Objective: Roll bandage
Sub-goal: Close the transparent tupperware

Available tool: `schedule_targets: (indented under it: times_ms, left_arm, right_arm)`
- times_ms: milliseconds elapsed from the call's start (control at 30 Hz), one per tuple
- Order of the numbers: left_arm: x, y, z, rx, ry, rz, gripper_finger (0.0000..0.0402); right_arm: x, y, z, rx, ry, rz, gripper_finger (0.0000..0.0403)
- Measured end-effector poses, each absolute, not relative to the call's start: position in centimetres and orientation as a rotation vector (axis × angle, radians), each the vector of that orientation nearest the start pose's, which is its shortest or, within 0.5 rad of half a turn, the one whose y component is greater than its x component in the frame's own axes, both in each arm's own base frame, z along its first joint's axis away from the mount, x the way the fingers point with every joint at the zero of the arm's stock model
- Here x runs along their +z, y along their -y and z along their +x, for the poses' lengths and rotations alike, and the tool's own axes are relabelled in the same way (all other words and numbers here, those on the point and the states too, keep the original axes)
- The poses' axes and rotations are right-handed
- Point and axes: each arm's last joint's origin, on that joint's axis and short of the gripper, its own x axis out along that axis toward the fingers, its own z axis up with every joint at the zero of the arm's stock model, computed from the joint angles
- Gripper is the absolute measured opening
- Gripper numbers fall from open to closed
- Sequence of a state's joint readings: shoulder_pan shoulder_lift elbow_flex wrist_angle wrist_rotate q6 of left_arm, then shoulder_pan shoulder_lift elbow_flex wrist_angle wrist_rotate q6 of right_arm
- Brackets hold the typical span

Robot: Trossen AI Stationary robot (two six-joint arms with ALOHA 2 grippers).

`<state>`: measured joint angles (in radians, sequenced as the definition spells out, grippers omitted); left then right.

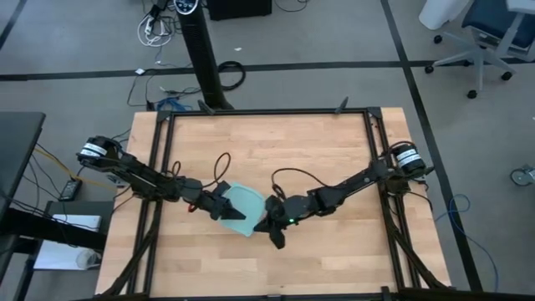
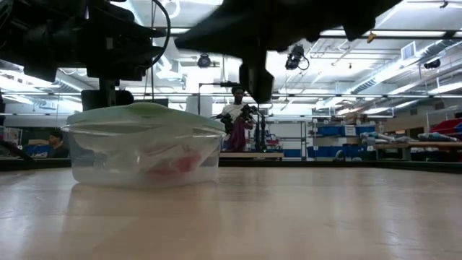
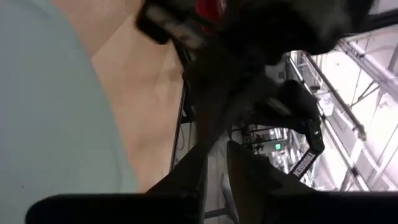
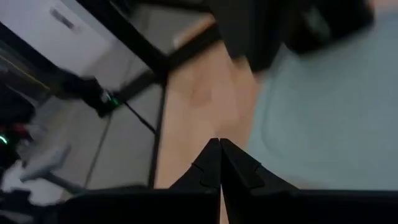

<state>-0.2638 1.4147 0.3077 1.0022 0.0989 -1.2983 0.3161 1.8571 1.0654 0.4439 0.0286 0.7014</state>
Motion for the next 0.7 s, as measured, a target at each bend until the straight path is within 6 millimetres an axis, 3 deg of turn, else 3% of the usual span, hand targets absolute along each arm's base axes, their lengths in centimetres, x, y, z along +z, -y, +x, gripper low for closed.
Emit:
schedule_targets:
  times_ms: [167,267,700]
  left_arm:
    - [16.3,6.5,22.9,-0.273,-0.32,-1.251,0.0065]
    - [16.3,6.6,22.9,-0.274,-0.331,-1.247,0.0065]
    - [16.0,6.6,22.9,-0.272,-0.356,-1.229,0.0065]
  right_arm:
    - [19.3,-13.5,40.3,0.218,-0.437,0.646,0.0]
    - [18.8,-13.7,41.0,0.173,-0.508,0.621,0.0]
    - [16.9,-12.4,41.2,0.028,-0.665,0.647,0.0]
